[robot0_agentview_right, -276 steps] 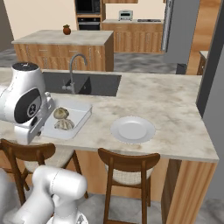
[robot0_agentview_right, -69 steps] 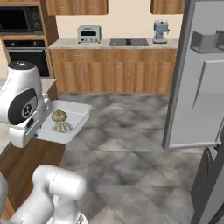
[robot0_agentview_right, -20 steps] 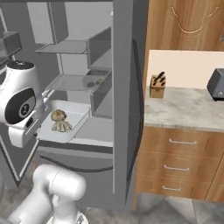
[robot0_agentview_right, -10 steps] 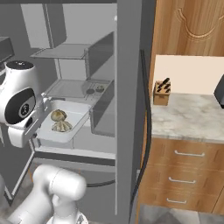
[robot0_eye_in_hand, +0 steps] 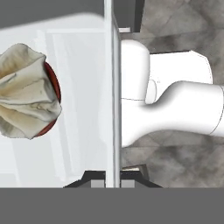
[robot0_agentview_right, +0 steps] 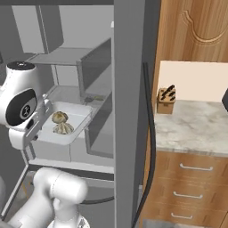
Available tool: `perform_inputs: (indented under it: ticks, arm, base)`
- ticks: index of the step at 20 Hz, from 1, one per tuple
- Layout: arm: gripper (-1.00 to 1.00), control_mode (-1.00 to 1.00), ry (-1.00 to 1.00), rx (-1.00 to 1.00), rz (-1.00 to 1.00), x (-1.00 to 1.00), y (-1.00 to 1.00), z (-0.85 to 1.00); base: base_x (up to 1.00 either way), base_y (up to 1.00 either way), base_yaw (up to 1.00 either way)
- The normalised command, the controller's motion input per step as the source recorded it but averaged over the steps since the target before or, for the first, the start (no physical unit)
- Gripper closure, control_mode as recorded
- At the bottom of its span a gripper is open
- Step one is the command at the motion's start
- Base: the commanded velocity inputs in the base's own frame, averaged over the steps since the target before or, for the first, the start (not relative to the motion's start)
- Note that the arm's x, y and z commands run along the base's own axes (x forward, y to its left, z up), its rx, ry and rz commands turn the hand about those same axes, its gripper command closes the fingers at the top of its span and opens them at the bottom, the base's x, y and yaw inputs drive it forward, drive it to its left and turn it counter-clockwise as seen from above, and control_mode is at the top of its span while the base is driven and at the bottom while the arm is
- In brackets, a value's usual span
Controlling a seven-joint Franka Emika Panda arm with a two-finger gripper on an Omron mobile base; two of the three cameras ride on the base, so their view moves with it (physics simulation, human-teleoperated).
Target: Place two dumplings into each of the tupperware containers and then place the containers in the fridge.
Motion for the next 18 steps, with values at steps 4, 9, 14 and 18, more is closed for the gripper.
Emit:
perform_inputs:
  ticks: [4, 9, 14, 18]
  arm:
    - [1.0, 1.0, 0.0, 0.0, 0.0, 0.0, 0.0, 0.0]
    - [1.0, 1.0, 0.0, 0.0, 0.0, 0.0, 0.0, 0.0]
    - [1.0, 1.0, 0.0, 0.0, 0.0, 0.0, 0.0, 0.0]
    - [1.0, -1.0, -0.26, 0.0, 0.0, -0.43, -0.04, 0.0]
  base:
    - [0.52, 0.31, 0.01]
    - [0.27, 0.11, 0.0]
    - [0.0, 0.0, 0.0]
    - [0.0, 0.0, 0.0]
